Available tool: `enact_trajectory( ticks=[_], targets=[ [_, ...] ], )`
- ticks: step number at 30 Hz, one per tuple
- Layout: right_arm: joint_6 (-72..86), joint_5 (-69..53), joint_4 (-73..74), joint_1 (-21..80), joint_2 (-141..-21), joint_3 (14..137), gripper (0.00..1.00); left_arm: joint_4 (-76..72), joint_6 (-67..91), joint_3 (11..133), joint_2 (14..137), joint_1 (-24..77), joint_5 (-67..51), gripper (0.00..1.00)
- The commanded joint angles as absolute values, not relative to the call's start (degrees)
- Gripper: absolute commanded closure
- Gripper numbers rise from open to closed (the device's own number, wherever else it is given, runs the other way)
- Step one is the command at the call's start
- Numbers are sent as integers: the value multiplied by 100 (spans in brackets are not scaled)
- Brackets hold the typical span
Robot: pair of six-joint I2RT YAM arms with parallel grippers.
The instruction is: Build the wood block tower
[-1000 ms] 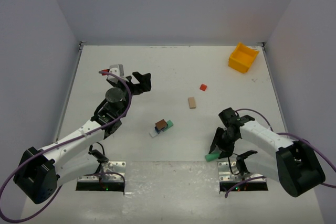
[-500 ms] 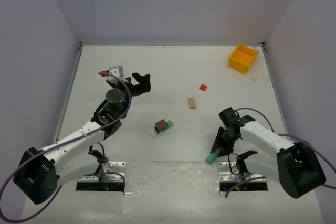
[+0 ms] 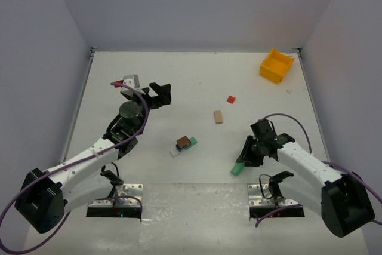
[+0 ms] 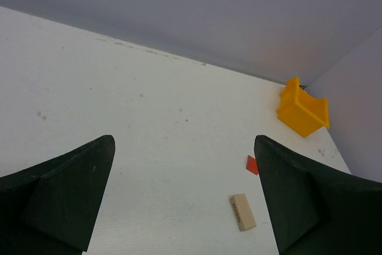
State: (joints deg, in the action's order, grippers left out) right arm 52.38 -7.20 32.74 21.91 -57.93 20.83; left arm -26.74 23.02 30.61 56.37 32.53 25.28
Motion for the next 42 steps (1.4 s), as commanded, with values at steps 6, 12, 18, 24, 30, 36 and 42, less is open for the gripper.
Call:
enact_trajectory(
  ticks=[6,12,18,24,30,36,42],
  targets=[
    [4502,241,2170,2421,-5072,2660,100,-2881,2426,3033,5300,3235,2647,0],
    [3042,1727,293,3825,-4726,2465,100,-2753,2527,3077,5274,3243,2760,0],
    [1304,3147,-1278,4702,-5599,2540,100,-2321,2771,3124,5162,3237,3038,0],
    [343,3764,-3533,4999,-6839,2076,100,-1830,2967,3065,4957,3243,3478,0],
    [44,3366,-5814,5071,-7466,1098,100,-1604,3063,3059,4882,3239,3463,0],
    [-192,3166,-6455,5168,-7515,845,100,-1582,3085,3050,4887,3243,3410,0],
    [-307,2789,-6922,5177,-7405,699,100,-1569,3120,3050,4944,3243,3379,0]
  ],
)
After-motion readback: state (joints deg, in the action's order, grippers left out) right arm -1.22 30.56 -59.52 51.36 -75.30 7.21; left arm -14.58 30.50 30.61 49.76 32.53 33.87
